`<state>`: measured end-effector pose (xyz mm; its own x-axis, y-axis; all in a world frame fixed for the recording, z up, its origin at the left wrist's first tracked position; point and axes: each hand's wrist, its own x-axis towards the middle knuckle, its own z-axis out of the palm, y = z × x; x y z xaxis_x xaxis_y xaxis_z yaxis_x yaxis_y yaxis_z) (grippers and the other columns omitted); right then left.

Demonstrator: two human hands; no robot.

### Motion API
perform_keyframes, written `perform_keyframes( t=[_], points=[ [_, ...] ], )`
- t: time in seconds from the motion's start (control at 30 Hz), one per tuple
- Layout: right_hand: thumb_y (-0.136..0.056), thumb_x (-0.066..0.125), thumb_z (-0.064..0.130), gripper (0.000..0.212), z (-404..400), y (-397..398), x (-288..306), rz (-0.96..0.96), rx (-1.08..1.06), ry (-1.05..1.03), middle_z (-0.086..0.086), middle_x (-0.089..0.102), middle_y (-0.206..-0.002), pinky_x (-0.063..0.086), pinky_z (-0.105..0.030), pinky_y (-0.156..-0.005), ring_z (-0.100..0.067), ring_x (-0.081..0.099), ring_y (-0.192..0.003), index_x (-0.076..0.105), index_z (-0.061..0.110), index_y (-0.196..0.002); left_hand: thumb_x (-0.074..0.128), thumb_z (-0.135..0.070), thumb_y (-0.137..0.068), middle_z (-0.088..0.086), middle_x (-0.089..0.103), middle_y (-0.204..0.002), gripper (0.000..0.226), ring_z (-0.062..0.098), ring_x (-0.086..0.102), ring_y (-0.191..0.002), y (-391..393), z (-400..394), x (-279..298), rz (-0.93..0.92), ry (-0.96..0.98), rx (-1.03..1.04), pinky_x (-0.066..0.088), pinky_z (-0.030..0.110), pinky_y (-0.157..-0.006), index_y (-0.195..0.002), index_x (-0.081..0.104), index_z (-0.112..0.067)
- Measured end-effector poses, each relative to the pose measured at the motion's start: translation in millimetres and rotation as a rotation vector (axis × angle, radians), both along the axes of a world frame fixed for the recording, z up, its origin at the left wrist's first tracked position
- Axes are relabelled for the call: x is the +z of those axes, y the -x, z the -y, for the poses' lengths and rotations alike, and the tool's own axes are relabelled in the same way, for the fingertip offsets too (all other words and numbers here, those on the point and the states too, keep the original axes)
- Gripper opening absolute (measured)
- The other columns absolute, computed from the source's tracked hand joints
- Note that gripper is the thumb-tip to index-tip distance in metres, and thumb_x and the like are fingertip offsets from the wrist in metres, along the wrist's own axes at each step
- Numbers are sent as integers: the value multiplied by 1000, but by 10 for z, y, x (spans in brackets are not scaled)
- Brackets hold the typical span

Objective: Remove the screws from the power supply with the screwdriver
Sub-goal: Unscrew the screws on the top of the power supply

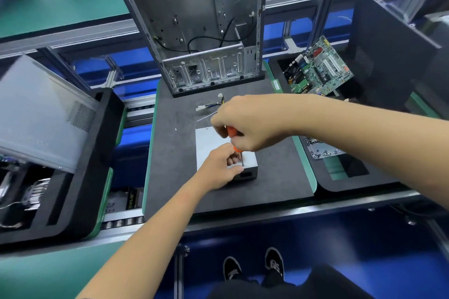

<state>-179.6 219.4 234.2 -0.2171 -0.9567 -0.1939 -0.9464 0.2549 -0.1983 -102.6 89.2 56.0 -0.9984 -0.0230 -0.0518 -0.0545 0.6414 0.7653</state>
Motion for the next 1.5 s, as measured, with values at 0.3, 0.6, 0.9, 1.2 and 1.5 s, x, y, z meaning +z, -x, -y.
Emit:
perform_keyframes(
  t=[0.3, 0.6, 0.9, 1.2, 1.5],
  points=[
    [-69, 63, 24, 15, -119, 245, 95, 17, -138, 194, 15, 56, -69, 48, -30, -60, -8, 52, -70, 59, 18, -82, 71, -11, -83, -7, 56, -87, 10, 7, 53, -81, -212, -71, -112, -225, 130, 73, 36, 6, -74, -91, 76, -14],
    [-73, 65, 26, 16, -126, 176, 12, 44, -129, 155, 14, 53, -68, 35, -24, -51, 2, 47, -65, 58, 16, -83, 71, -10, -80, -5, 63, -83, 5, 8, 57, -80, -159, -34, -7, -242, 214, -23, 45, 21, -72, -82, 72, -15],
    [-73, 64, 23, 16, -99, 166, -73, 47, -124, 154, 6, 59, -74, 44, -31, -58, -18, 54, -73, 56, 14, -83, 71, -4, -80, 0, 64, -85, 11, 14, 59, -79, -69, 68, 83, -44, -28, 23, 47, 22, -72, -81, 74, -15],
    [-72, 64, 24, 17, -133, 203, -101, 61, -200, 157, 7, 58, -73, 50, -36, -61, -18, 56, -75, 56, 15, -85, 73, -6, -80, 3, 62, -83, 9, 19, 58, -75, 6, 59, 78, 12, -31, -2, 47, 32, -73, -79, 74, -15],
    [-82, 57, 34, 33, -84, 159, -71, -188, -215, 72, -6, 47, -62, 26, -25, -43, -19, 41, -48, 41, 14, -62, 71, -7, -81, 5, 62, -83, 11, 19, 55, -73, 37, 64, 92, 32, 10, -31, 45, 29, -71, -78, 73, -17]
  ],
)
